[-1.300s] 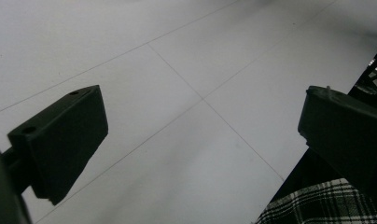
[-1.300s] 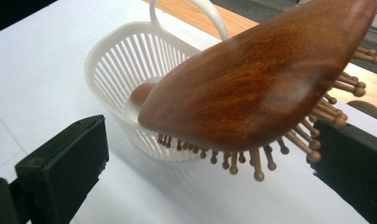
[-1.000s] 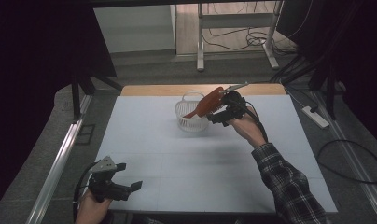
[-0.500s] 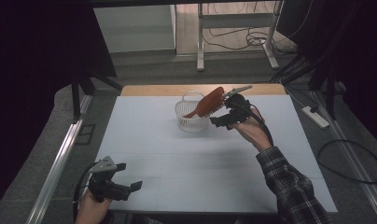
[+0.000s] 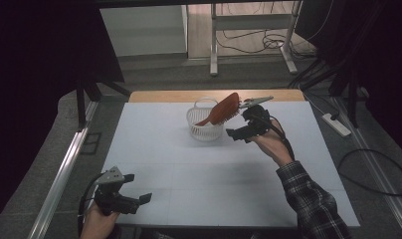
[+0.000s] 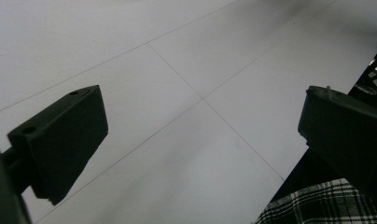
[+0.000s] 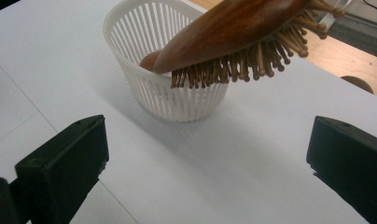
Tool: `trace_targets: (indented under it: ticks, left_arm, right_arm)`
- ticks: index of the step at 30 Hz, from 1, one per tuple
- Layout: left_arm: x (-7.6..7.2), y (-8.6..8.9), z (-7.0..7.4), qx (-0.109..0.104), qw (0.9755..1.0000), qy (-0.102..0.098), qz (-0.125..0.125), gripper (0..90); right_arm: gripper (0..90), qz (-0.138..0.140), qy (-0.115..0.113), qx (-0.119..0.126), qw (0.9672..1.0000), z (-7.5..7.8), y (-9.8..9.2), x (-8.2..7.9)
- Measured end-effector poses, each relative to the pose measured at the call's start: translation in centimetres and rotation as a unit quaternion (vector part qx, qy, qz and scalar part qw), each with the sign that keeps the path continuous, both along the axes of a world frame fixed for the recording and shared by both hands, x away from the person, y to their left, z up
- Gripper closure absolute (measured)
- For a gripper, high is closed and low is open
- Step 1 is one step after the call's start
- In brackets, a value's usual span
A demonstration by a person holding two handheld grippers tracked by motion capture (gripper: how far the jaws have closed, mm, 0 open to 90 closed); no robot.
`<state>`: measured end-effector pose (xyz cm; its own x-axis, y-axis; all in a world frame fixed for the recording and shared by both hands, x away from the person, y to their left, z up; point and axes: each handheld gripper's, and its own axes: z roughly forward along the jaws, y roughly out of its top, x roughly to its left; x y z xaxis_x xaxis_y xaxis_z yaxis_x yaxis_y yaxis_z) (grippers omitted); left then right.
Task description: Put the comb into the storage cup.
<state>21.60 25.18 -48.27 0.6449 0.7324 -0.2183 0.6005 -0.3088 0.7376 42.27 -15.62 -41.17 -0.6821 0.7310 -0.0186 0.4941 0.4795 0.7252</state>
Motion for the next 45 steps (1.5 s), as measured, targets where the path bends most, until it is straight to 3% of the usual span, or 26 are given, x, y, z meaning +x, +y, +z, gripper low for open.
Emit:
trace_targets:
  ticks: [15, 33, 45]
  left_arm:
    - [0.0, 0.0, 0.0, -0.002, 1.0000, -0.001, -0.002, 1.5]
    - [-0.1, 0.1, 0.0, -0.005, 1.0000, -0.001, -0.002, 1.5]
    - [0.0, 0.1, 0.0, -0.005, 1.0000, 0.000, -0.001, 1.5]
  right_arm:
    - [0.0, 0.008, -0.003, 0.005, 0.9999, -1.1, -0.5, -0.8]
    - [0.0, 0.012, 0.015, 0.015, 0.9997, -2.3, -1.1, -1.9]
    - [0.5, 0.026, 0.017, 0.019, 0.9993, -2.3, -1.8, -3.1]
